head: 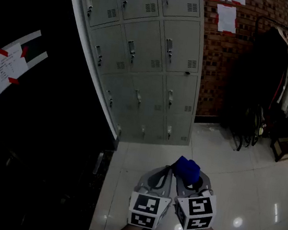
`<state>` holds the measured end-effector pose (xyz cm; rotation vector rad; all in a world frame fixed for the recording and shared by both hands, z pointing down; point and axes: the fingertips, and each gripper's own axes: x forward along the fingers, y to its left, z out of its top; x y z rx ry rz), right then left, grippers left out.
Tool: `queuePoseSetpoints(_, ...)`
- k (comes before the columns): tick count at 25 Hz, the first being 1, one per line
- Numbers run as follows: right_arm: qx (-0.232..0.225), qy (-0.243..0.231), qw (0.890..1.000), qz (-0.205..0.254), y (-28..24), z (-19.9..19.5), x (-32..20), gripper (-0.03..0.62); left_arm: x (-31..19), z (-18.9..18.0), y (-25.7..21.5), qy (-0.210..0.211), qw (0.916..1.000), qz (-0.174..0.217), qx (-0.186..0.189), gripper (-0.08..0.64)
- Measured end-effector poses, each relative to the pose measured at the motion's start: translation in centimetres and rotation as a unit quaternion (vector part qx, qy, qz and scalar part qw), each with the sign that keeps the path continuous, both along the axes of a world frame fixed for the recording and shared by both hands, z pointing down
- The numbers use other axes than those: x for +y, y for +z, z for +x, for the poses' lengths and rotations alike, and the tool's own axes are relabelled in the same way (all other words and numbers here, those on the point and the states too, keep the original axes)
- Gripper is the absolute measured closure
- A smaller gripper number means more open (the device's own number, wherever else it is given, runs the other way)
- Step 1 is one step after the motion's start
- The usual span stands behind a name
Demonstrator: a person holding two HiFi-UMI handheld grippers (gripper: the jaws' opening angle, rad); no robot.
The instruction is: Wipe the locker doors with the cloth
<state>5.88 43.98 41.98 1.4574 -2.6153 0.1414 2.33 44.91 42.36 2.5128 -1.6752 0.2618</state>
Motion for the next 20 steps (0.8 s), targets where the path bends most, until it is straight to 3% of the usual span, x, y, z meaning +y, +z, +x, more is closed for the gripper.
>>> queuePoseSetpoints(13,0.033,0.018,0.999,0.011,-1.2,-5.9,-17.8,0.508,-18.4,-5.5,-1.9,0.023,0.9996,0.009,0.015,0.557)
queuePoseSetpoints(20,0.056,0.027,0.998,0.020,-2.2,-9.9,-24.6,0.508,-25.3,-9.6,-3.1,0.033,0.9983,0.021,0.043,0.557)
